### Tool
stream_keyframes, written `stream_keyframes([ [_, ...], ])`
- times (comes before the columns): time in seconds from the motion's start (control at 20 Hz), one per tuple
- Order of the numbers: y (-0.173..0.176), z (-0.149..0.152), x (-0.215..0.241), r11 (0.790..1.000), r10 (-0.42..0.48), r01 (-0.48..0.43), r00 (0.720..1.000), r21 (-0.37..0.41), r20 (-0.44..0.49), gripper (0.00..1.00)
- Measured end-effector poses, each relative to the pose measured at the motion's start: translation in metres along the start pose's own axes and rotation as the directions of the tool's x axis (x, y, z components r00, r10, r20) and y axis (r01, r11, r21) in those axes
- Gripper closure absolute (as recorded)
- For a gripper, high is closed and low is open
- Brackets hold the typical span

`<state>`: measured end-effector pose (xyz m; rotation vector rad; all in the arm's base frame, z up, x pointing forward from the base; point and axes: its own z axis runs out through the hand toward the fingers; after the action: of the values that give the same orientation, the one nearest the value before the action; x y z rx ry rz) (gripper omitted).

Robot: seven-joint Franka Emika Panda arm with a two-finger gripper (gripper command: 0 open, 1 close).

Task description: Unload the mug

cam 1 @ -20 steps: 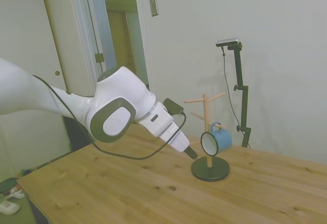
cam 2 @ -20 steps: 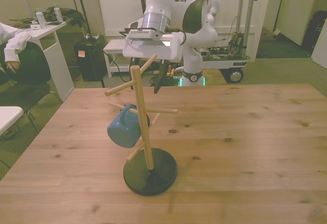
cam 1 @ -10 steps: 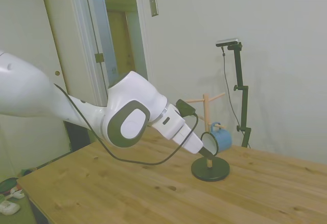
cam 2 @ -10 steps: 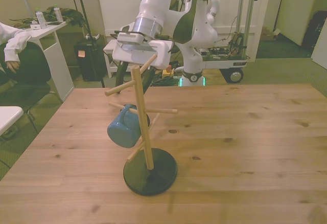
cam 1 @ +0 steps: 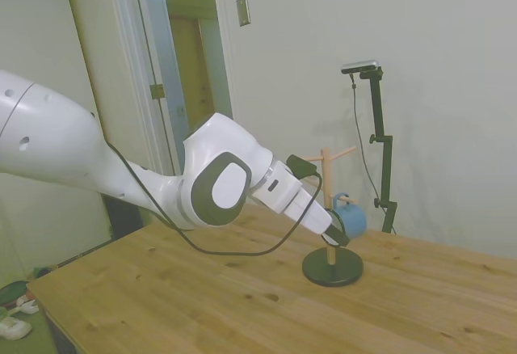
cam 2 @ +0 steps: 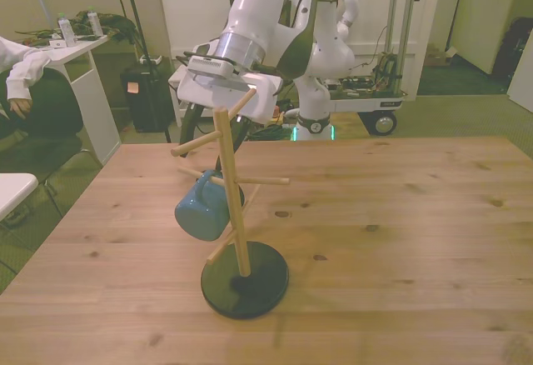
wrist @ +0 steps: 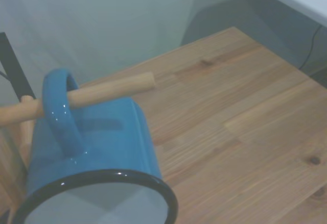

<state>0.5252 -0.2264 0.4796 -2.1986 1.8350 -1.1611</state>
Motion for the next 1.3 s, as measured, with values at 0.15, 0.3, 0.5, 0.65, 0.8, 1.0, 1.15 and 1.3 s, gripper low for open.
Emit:
stream_keyframes([
  [0.15,-0.005,0.004,-0.001,1.000,-0.011,0.011,1.000,-0.006,-0.020,0.00],
  [0.3,-0.009,0.010,-0.001,1.000,-0.019,0.018,0.999,-0.022,-0.040,0.00],
  [0.5,-0.015,0.016,0.002,0.999,-0.015,0.013,0.999,-0.031,-0.048,0.00],
  [0.65,-0.019,0.021,0.002,0.999,-0.021,0.019,0.999,-0.046,-0.050,0.00],
  [0.8,-0.026,0.023,0.002,0.998,-0.036,0.033,0.998,-0.056,-0.055,0.00],
  [1.0,-0.033,0.023,0.000,0.996,-0.055,0.050,0.996,-0.072,-0.063,0.00],
  [1.15,-0.039,0.026,-0.005,0.993,-0.082,0.075,0.994,-0.096,-0.066,0.00],
  [1.3,-0.045,0.030,-0.013,0.989,-0.108,0.101,0.992,-0.111,-0.063,0.00],
])
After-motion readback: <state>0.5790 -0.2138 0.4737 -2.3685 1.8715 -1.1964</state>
